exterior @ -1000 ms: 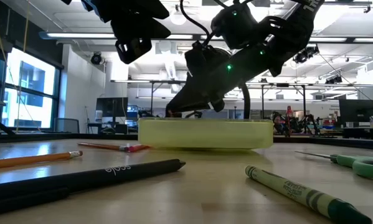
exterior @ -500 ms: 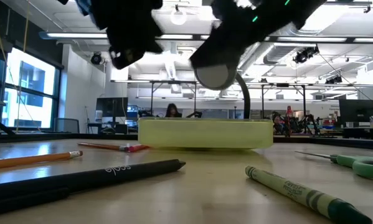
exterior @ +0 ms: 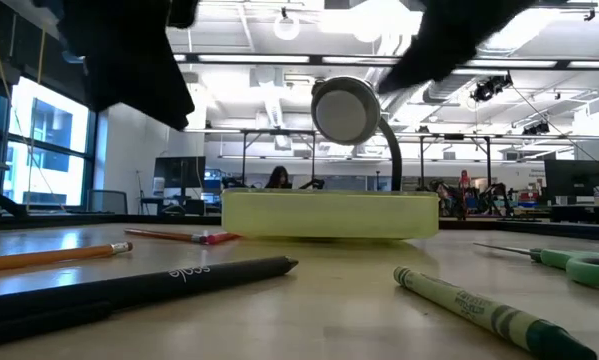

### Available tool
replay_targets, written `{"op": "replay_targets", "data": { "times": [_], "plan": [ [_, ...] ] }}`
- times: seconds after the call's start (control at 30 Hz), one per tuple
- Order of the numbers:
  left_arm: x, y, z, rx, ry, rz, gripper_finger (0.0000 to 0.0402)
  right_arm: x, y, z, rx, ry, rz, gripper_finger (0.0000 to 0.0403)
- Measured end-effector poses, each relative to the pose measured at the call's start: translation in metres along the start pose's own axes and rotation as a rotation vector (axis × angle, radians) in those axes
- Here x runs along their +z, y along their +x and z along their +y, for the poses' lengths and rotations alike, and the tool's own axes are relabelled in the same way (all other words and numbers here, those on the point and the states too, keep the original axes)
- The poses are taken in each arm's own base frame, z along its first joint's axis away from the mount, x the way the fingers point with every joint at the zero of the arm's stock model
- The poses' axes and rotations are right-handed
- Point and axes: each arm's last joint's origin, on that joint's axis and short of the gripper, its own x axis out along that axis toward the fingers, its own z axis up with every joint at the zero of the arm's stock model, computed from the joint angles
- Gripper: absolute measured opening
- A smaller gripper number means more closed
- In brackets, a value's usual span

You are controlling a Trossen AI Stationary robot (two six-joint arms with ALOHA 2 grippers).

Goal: Pick & place school supplies into a supply box
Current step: Put the pink pen into the yellow school supply box

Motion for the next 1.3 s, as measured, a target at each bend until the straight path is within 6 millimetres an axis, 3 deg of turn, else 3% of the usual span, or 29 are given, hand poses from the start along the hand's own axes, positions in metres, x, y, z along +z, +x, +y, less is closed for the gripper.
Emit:
{"op": "replay_targets", "data": {
  "times": [0.13,0.27,0.4,0.63,0.83,1.3],
  "plan": [
    [-0.012,-0.009,0.0,0.099,-0.089,-0.119,0.014,-0.03,0.005,0.007,0.039,0.046,0.004,0.0099],
    [-0.02,-0.01,-0.001,0.124,-0.175,-0.167,0.014,-0.041,0.006,0.012,0.084,0.103,-0.079,0.0099],
    [-0.023,0.004,0.001,0.173,-0.209,-0.186,0.014,-0.04,0.006,0.014,0.11,0.097,-0.205,0.0099],
    [-0.027,0.043,0.013,0.258,-0.286,-0.051,0.014,-0.036,0.004,0.014,0.128,0.085,-0.295,0.0099],
    [-0.016,0.06,0.026,0.351,-0.312,-0.149,0.014,-0.035,0.004,0.015,0.175,0.082,-0.29,0.0099],
    [0.016,0.084,0.061,0.45,-0.293,-0.058,0.014,-0.034,0.004,0.015,0.182,0.085,-0.3,0.0099]
  ]
}}
